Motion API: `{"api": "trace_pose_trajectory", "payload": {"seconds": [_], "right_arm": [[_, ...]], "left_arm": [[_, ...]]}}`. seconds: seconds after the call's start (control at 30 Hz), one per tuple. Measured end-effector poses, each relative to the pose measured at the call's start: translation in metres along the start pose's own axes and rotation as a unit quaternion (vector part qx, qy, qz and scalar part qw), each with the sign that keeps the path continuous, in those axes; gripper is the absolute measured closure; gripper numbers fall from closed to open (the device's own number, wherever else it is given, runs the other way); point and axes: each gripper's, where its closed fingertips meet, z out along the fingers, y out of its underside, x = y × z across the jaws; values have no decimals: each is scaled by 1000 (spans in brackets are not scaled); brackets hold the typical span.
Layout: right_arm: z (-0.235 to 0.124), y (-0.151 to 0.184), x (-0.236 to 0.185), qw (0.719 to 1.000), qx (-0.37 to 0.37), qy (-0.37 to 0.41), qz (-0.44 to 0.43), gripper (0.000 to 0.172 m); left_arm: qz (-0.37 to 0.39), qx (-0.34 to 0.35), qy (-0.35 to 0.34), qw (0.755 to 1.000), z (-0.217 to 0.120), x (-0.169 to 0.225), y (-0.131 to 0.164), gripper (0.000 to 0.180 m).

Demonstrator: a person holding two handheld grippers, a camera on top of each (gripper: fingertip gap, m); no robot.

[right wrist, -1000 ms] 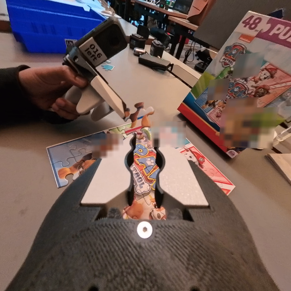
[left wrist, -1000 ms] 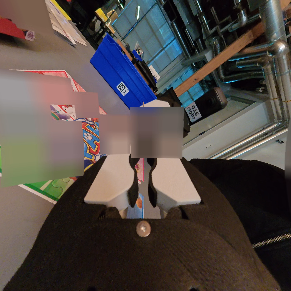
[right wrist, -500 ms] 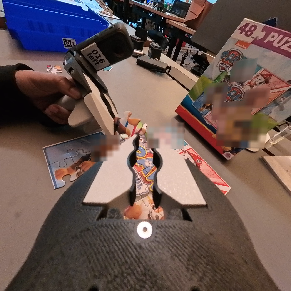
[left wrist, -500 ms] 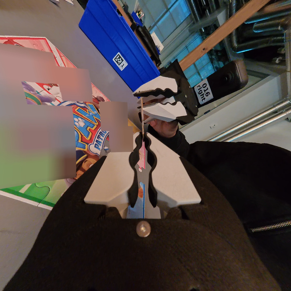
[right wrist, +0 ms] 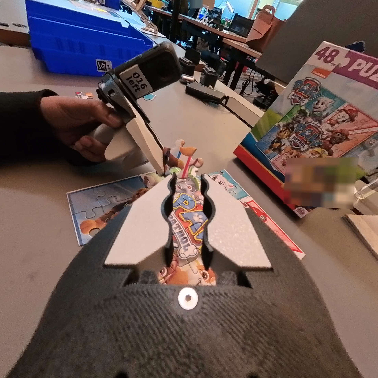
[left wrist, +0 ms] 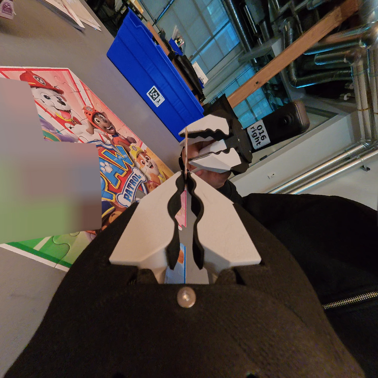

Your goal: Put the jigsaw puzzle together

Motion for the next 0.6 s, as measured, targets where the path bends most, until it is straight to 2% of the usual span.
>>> {"api": "trace_pose_trajectory", "payload": {"seconds": [0.53,0.6], "right_arm": [[3,3,-11,1000,-6,-29,-8,150],[3,2,-10,1000,-6,-24,-14,156]], "left_arm": [[10,-19,-2,1000,4,1,6,180],[10,-19,0,1000,4,1,7,180]]}}
